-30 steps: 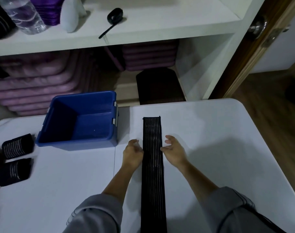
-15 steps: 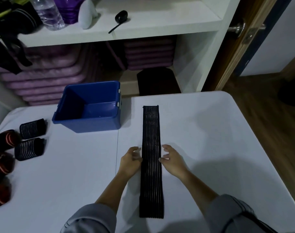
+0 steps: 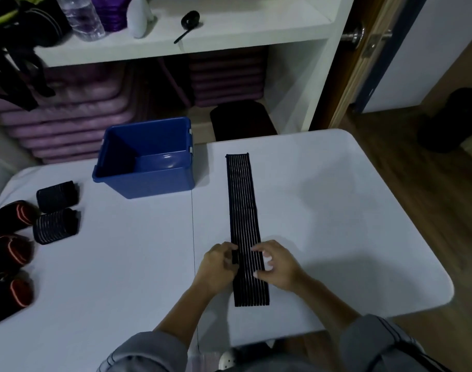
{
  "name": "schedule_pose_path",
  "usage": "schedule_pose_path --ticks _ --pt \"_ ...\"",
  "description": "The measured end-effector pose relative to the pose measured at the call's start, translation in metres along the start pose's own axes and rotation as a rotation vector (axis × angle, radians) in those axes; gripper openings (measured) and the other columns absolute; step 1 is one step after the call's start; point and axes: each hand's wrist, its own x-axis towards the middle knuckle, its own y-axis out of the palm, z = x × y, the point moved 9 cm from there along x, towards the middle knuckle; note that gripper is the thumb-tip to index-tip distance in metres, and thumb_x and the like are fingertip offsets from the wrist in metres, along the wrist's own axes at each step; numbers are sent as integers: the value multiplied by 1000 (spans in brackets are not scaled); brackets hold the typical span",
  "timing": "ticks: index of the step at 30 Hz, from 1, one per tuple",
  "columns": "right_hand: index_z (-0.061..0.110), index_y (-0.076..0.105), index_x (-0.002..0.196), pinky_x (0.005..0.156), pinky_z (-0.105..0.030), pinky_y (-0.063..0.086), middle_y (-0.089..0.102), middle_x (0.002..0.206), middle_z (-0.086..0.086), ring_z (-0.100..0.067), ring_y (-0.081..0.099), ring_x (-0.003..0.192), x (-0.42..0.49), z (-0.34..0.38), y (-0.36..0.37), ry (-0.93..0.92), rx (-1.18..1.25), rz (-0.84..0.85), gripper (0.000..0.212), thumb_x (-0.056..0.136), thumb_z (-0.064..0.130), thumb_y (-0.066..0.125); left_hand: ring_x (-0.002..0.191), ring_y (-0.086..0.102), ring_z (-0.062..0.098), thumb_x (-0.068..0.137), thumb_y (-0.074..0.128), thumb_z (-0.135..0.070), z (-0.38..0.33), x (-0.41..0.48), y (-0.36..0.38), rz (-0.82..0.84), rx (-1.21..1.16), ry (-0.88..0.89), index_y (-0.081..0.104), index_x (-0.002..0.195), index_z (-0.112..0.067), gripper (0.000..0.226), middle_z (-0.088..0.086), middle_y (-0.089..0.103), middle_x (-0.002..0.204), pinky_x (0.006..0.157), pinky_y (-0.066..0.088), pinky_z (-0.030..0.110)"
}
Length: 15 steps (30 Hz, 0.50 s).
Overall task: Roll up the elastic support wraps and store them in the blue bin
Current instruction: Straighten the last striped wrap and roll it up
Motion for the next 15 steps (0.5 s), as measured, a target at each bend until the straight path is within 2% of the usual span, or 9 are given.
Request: schedule_pose_path --ticks 2,5,9,11,15 --pt "29 59 113 94 -36 44 50 108 10 -14 48 106 -15 4 19 -82 -118 91 65 53 49 71 94 53 10 78 69 -15 -2 -14 16 94 68 88 57 119 -20 43 -4 54 106 82 41 14" --pt "23 61 112 93 -35 43 52 111 2 -19 46 105 -28 4 31 -167 -209 86 66 50 42 76 110 47 12 74 73 -26 -1 -30 34 172 176 176 56 121 -20 50 -3 54 118 92 39 22" --pt "18 60 120 98 -29 39 53 118 -1 -18 45 111 -36 6 31 -213 -288 46 64 60 23 82 115 44 17 71 76 -29 0 -39 42 174 317 269 54 127 -17 61 -1 53 123 96 42 30" --pt "18 58 125 99 -25 38 55 121 0 -15 45 115 -38 5 32 -213 -334 46 62 66 24 80 117 43 18 72 76 -28 -1 -43 46 164 382 307 52 131 -18 64 0 51 125 96 43 32" --pt "14 58 126 97 -32 44 62 121 -1 -17 51 113 -45 6 34 -238 -417 46 54 75 28 69 124 39 21 80 68 -30 -1 -49 51 150 513 357 41 139 -13 67 4 43 133 99 42 34"
